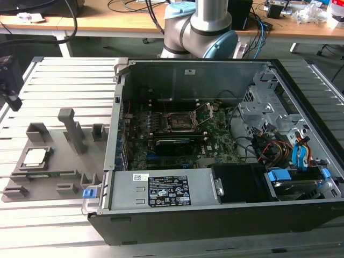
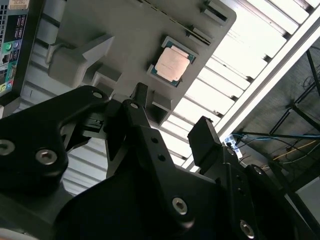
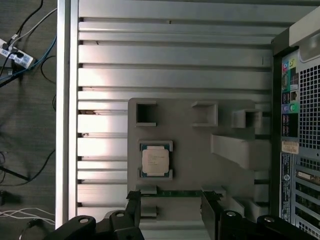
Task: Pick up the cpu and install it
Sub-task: 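Pick up the cpu and move it towards the insertion slot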
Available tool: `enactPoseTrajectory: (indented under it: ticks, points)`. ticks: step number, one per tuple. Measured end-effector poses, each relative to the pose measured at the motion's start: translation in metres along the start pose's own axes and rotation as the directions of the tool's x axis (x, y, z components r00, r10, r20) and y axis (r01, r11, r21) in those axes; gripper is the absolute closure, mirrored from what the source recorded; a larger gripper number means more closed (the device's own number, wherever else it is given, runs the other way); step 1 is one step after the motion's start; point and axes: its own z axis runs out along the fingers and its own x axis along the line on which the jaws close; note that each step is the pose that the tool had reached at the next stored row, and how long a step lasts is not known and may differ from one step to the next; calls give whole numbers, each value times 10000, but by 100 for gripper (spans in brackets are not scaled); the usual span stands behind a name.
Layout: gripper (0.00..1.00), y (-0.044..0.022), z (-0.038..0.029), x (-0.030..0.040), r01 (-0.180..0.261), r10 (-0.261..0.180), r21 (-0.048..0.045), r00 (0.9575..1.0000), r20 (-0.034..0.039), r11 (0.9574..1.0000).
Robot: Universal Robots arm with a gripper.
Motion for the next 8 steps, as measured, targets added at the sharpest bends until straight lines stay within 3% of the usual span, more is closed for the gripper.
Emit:
enactPoseTrajectory:
  ticks: [8]
  points:
    - [40,0,79,2,0,0,0,10000,0,10000]
